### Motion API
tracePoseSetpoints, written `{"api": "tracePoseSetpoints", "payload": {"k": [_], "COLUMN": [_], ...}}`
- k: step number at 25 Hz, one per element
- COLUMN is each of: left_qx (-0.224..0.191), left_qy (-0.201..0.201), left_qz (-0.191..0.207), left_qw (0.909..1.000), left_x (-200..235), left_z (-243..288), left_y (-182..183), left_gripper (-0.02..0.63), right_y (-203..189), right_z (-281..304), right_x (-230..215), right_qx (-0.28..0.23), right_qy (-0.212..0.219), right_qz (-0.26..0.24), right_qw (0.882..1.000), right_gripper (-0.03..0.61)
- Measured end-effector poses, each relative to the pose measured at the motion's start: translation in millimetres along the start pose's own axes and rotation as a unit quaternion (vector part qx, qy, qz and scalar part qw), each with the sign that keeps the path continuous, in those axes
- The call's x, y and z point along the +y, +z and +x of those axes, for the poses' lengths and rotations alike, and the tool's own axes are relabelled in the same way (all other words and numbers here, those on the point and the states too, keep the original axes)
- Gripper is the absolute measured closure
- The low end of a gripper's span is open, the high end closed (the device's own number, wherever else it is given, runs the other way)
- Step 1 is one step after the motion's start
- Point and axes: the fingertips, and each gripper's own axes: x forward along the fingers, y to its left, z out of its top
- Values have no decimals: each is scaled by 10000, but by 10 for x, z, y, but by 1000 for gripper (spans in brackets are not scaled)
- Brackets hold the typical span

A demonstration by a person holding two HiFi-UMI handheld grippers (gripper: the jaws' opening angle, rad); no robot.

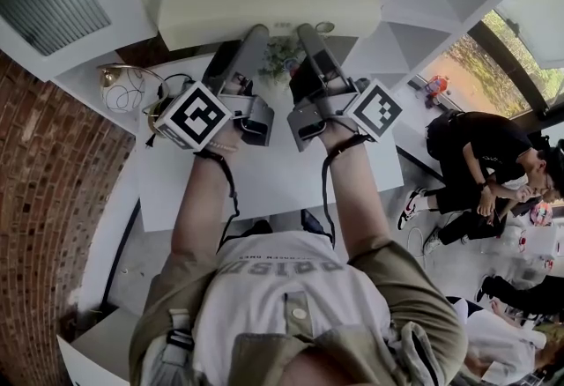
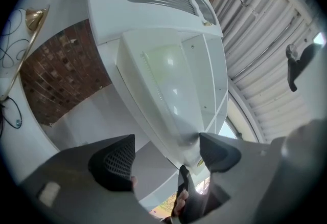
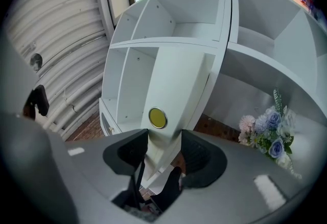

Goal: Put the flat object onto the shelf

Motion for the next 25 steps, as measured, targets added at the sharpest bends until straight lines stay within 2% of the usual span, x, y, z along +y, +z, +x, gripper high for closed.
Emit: {"api": "tracePoseSetpoints", "payload": {"k": [25], "left_qx": [46], "left_qy": [190], "left_qz": [-124], "left_qw": [9997], "left_x": [354], "left_z": [393], "left_y": [142], "left_gripper": [201], "right_y": [137], "right_z": [374], "right_x": [-374], "right_qx": [-61], "right_qy": [-348], "right_qz": [-97], "right_qw": [9993], "right_gripper": [396]}}
